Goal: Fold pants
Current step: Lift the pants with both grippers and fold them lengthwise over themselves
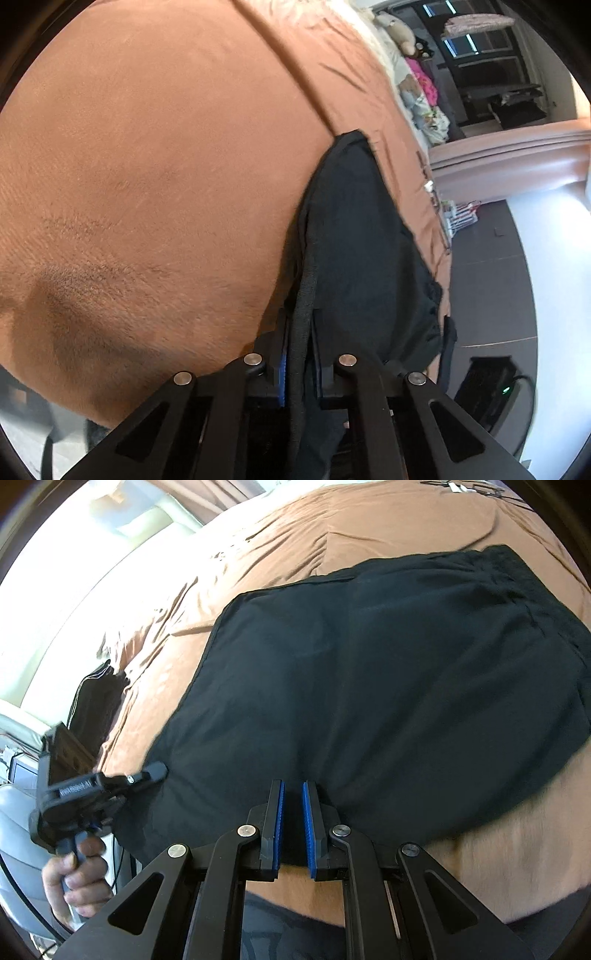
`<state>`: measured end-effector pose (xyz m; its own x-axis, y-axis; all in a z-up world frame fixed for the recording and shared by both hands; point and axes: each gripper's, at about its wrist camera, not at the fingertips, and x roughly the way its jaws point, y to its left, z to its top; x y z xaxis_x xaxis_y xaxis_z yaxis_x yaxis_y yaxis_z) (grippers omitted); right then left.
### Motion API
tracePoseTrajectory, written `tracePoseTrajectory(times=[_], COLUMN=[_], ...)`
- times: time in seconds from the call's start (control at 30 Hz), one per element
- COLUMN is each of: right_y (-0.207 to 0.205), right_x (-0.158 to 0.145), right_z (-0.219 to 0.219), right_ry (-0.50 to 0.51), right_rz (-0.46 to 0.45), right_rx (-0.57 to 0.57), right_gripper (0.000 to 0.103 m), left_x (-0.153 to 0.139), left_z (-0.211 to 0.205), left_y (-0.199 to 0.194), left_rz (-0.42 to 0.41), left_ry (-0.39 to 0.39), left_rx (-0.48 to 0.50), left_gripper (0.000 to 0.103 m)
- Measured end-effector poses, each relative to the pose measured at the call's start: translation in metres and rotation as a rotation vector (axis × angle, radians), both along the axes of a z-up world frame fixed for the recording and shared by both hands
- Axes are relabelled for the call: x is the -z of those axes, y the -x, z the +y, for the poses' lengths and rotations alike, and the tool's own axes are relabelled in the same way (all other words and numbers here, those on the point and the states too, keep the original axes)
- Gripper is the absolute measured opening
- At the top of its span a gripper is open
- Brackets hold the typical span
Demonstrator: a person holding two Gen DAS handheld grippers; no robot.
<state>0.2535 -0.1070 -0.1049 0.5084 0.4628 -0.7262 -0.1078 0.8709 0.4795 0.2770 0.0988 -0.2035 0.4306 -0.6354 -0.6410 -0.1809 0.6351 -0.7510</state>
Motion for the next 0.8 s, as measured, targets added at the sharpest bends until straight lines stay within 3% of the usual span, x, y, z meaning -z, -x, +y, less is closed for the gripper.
tracePoseTrajectory(times=[0.17, 0.57, 0.63, 0.7, 0.8], right_y=[0.009, 0.037, 0.044, 0.051, 0.064], right_x=[0.002, -0.026, -0.032, -0.036, -0.044], right_z=[-0.003, -0.074, -0.087, -0.100, -0.114], right_ry=[-0.029, -0.156, -0.172, -0.185, -0.192], right_rz=[0.006, -0.057, -0.079, -0.100, -0.143], right_rx=[-0.013, 0.040, 0.057, 0.075, 0.095], right_gripper=[0.007, 0.008, 0.018, 0.051, 0.057], left_x=[-0.035, -0.104, -0.110, -0.113, -0.118], left_z=[-0.011, -0.066, -0.077, -0.088, -0.108], left_y=[-0.002, -0.025, -0.027, -0.028, -0.033], left_rz=[-0.070, -0.181, -0.196, -0.201, -0.208], left_ry=[0.025, 0.030, 0.018, 0.017, 0.012], left_rx=[0.020, 0.127, 0.148, 0.171, 0.209], left_gripper=[0.009, 0.007, 0.006, 0.005, 0.005])
